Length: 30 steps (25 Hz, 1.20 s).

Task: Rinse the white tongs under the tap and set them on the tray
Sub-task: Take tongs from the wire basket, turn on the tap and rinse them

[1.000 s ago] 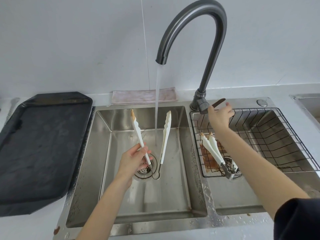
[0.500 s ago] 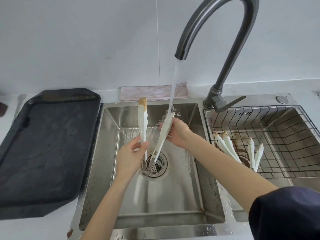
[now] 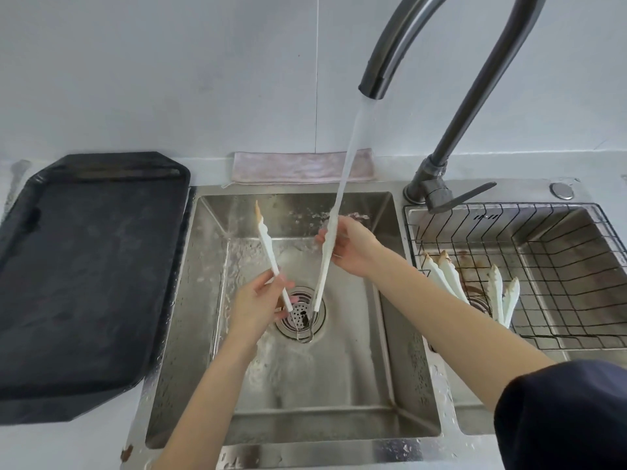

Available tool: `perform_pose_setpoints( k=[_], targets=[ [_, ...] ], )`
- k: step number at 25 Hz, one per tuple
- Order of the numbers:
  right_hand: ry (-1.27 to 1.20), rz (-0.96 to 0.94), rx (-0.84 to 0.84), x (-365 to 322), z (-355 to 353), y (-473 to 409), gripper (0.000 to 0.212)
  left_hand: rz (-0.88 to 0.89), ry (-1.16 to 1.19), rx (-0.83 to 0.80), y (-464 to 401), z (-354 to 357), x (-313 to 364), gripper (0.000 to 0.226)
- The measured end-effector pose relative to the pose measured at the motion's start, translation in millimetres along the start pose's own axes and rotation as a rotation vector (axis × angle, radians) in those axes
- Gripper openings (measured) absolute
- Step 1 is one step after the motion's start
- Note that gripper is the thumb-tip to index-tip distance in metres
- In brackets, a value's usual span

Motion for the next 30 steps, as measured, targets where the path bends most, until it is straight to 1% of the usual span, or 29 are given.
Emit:
perform_pose_setpoints(
  k=[2,4,6,9,12,14,16,18,22,25,28,30],
  targets=[
    [-0.053,-0.010,-0.044,-7.2,3.6,4.4,0.029,-0.035,0.039,-0.046,3.7,8.6,-4.9,0.019],
    [-0.142,-0.017,-0.049,-15.2,7.3,9.8,0.034,-0.063,0.067,-0.084,7.6,17.2,-6.1,0.018],
    [-0.128,-0.057,-0.042,-24.6,11.5,15.7,0.036,-0.081,0.108,-0.123,9.2,24.3,-7.0,0.022],
    [-0.089,-0.089,-0.051,-27.0,15.3,28.1,0.036,-0.089,0.152,-0.164,8.4,32.1,-7.6,0.020],
    [-0.041,-0.059,-0.072,-4.0,6.3,38.7,0.030,-0.135,0.194,-0.167,3.2,42.0,-11.7,0.019],
    [-0.012,-0.048,-0.058,10.8,-3.3,44.6,0.022,-0.191,0.224,-0.202,-1.1,54.7,-17.1,0.023],
    [0.000,-0.103,-0.007,10.2,-13.6,52.2,0.013,-0.245,0.228,-0.246,-3.3,69.2,-22.3,0.030],
    [0.076,-0.186,0.027,-1.0,-20.1,59.7,0.008,-0.283,0.246,-0.289,-4.1,82.8,-25.5,0.032],
    [0.291,-0.307,0.031,-17.5,-21.6,67.5,0.015,-0.300,0.256,-0.359,-10.2,104.8,-22.6,0.033],
    [0.378,-0.350,0.062,-21.9,-22.9,70.3,0.021,-0.333,0.275,-0.353,-19.2,112.6,-24.3,0.039],
    [0.333,-0.348,0.080,-20.1,-29.3,69.7,0.028,-0.351,0.341,-0.333,-27.3,112.4,-25.2,0.042],
    [0.274,-0.326,0.088,-17.9,-36.3,66.3,0.030,-0.391,0.461,-0.309,-31.8,110.8,-28.6,0.033]
  ],
)
Point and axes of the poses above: each hand's wrist, its own y-axis away from the middle knuckle, its own z-axis out of the palm, x = y × z, the point moved 8 cm from there along -y, towards the middle knuckle, and after that the axes turned 1 degree about y, right-handed, at the moved point
